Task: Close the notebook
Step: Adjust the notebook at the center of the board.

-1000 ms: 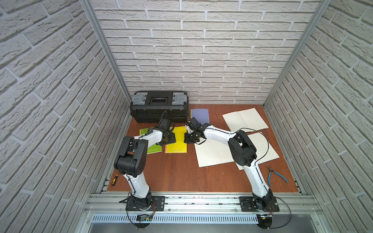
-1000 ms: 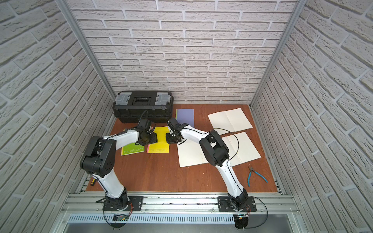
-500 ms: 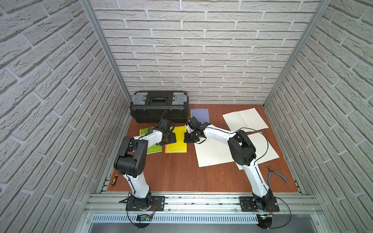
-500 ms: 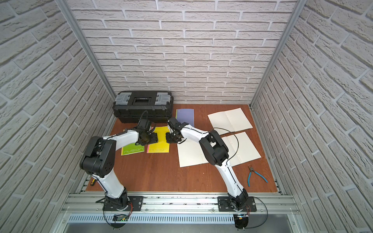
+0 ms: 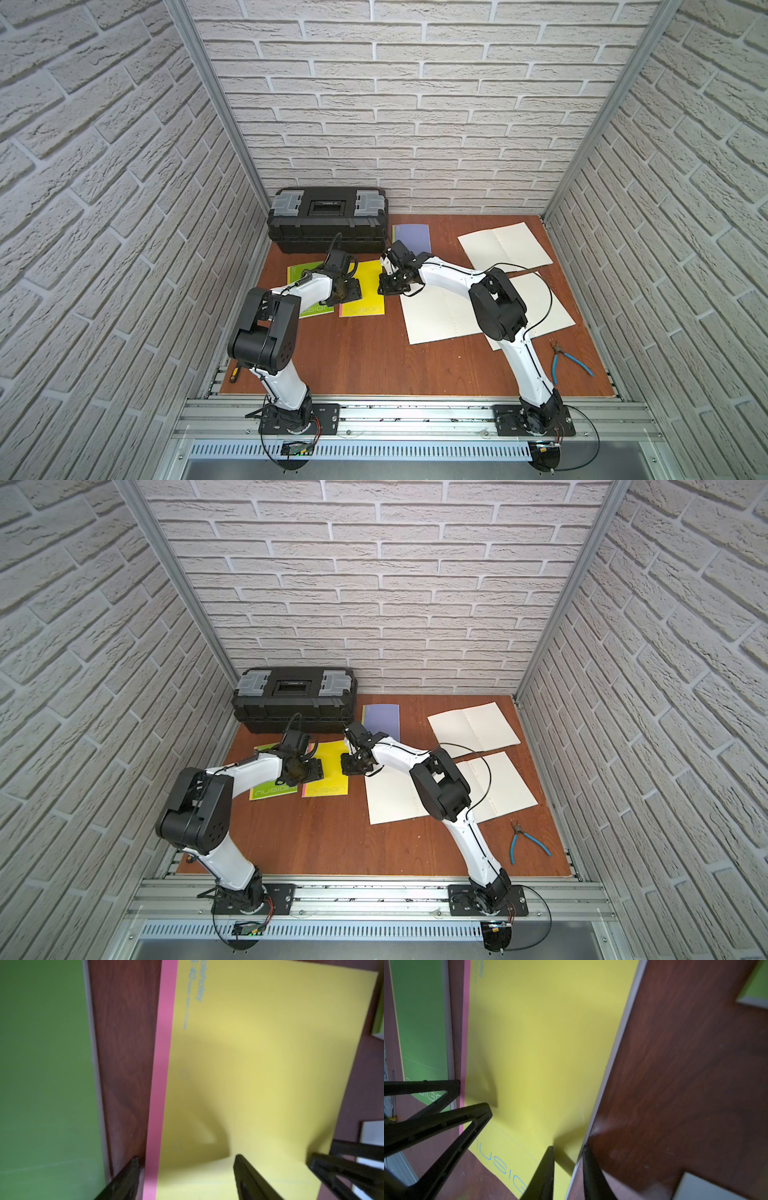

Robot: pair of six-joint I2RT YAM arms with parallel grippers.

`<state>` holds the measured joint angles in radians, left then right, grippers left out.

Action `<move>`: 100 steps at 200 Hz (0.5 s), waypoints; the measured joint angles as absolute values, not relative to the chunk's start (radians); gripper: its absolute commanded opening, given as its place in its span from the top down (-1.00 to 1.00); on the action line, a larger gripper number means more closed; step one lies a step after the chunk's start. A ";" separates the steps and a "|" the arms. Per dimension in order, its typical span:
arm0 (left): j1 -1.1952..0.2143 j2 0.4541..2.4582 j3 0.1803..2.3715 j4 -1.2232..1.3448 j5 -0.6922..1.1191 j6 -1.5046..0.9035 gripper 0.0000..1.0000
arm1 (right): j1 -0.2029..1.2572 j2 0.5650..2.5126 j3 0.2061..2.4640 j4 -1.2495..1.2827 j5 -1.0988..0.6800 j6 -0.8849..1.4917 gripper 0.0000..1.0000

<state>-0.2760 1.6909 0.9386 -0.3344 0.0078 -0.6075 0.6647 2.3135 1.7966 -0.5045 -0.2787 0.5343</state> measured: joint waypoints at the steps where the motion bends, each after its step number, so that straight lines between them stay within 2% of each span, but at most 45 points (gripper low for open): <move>1: -0.276 1.690 0.938 -0.336 0.007 -0.607 -0.45 | 0.665 2.313 1.797 -0.504 -0.279 0.534 0.49; 100: -0.278 1.655 0.907 -0.402 -0.049 -0.625 -0.45 | 0.665 2.314 1.796 -0.501 -0.279 0.534 0.49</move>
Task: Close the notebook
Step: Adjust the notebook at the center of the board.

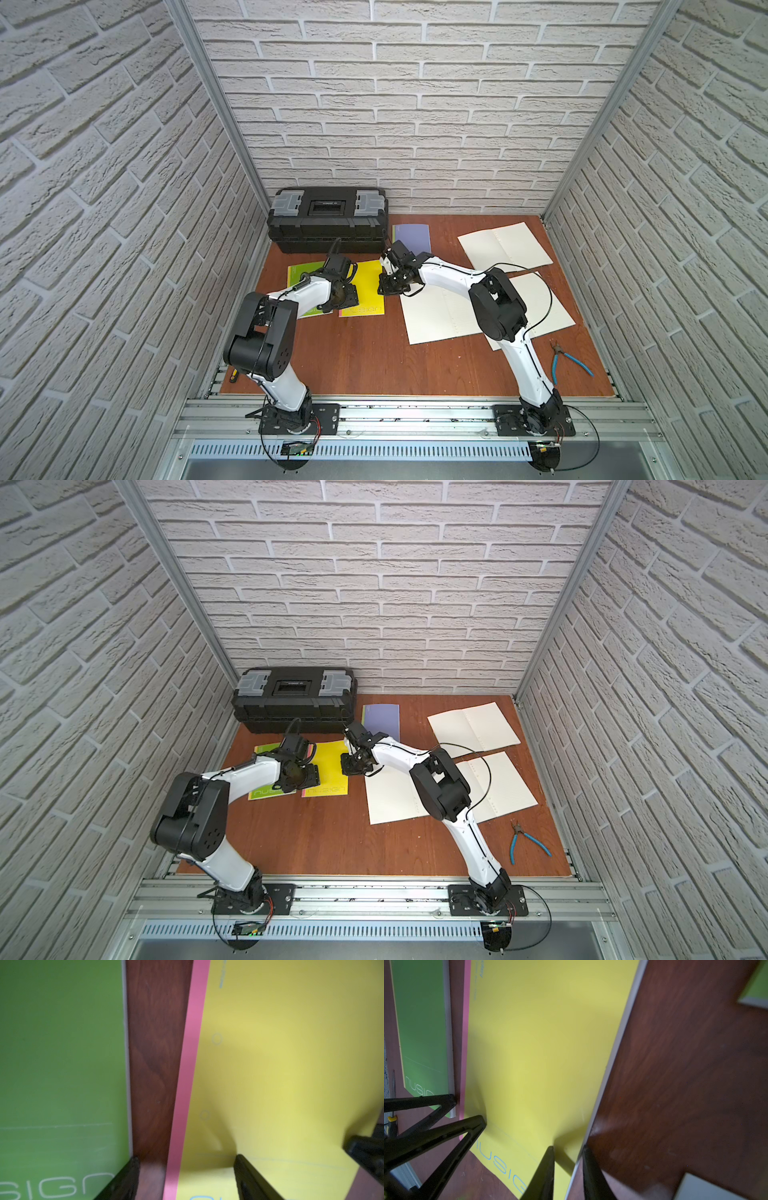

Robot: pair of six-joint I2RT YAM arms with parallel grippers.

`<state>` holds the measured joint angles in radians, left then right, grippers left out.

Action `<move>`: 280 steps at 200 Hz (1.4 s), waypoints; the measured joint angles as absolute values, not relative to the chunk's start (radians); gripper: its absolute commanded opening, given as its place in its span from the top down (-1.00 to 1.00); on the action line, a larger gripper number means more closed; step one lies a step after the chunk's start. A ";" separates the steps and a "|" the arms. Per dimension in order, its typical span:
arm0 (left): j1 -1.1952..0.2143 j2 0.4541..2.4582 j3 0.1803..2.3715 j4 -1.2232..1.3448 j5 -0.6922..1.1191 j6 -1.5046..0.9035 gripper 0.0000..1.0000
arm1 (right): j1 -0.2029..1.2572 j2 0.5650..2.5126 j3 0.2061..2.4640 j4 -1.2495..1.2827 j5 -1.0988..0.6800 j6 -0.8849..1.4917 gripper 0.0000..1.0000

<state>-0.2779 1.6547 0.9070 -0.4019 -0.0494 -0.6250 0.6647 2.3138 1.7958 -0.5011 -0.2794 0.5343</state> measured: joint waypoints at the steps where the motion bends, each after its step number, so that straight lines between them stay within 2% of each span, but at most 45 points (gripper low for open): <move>1: -0.278 1.654 0.906 -0.403 -0.050 -0.625 -0.45 | 0.665 2.314 1.796 -0.501 -0.279 0.534 0.49; 137: -0.225 1.648 0.908 -0.444 -0.077 -0.616 -0.48 | 0.665 2.314 1.789 -0.483 -0.287 0.534 0.50; 180: -0.219 1.608 0.889 -0.469 -0.012 -0.597 -0.50 | 0.665 2.313 1.789 -0.483 -0.286 0.525 0.48; 205: -0.219 1.553 0.887 -0.475 0.035 -0.595 -0.51 | 0.665 2.311 1.789 -0.484 -0.283 0.511 0.38; 229: -0.220 1.502 0.888 -0.477 0.062 -0.595 -0.51 | 0.665 2.299 1.780 -0.490 -0.267 0.495 0.37; 280: -0.265 1.477 0.900 -0.491 0.104 -0.598 -0.54 | 0.665 2.189 1.697 -0.509 -0.222 0.482 0.34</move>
<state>-0.2653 1.4773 0.9005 -0.4908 0.1036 -0.5976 0.6647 2.1895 1.6970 -0.5091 -0.2222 0.4820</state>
